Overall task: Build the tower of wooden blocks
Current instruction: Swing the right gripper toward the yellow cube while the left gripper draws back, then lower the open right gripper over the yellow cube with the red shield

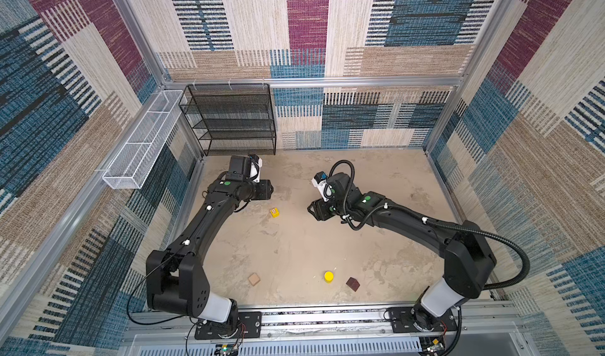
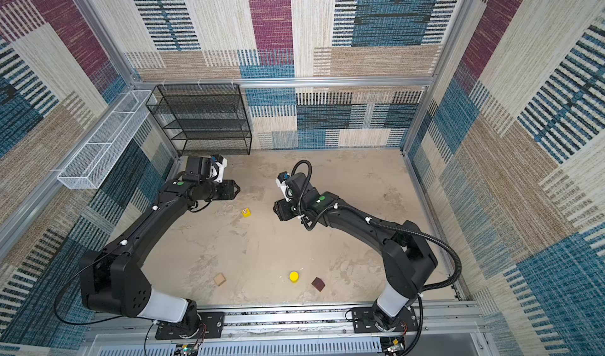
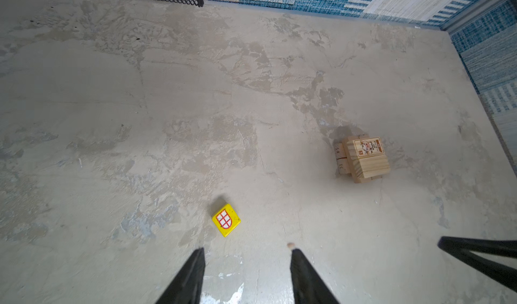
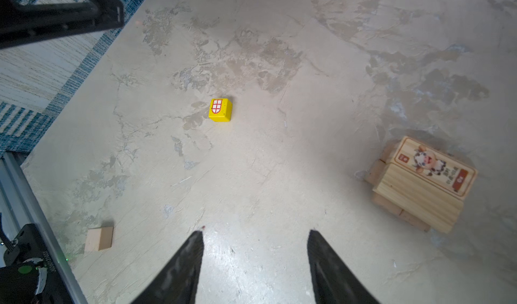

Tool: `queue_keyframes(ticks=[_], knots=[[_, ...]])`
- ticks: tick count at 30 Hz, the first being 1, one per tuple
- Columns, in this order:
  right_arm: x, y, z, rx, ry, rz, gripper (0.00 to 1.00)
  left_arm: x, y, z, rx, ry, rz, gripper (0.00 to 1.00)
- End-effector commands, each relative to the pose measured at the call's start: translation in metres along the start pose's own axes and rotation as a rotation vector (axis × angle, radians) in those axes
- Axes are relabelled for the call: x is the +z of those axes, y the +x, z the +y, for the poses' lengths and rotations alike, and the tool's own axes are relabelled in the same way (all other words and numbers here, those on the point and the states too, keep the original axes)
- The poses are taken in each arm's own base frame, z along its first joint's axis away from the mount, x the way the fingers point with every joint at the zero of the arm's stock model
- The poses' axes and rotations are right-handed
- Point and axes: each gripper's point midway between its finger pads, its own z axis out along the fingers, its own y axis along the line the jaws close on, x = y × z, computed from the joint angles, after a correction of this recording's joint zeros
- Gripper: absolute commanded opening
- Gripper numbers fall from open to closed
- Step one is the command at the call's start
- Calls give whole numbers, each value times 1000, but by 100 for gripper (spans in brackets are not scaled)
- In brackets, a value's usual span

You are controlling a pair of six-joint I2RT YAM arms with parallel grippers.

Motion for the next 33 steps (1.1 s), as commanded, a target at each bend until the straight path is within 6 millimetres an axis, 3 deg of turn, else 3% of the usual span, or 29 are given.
queue_keyframes(ticks=[1, 12, 20, 27, 33], knots=[[11, -12, 6, -41, 2, -7, 57, -6, -3, 2, -54, 20, -10, 53], [58, -44, 32, -109, -3, 4, 57, -1, -3, 14, -130, 48, 1, 50], [99, -57, 37, -120, 48, 27, 62, -3, -3, 27, -124, -1, 3, 52], [122, -64, 44, -96, 59, 32, 62, -12, -7, 35, -119, -41, -24, 52], [144, -57, 40, -94, 140, 56, 60, -15, -8, 37, -121, -43, -32, 52]])
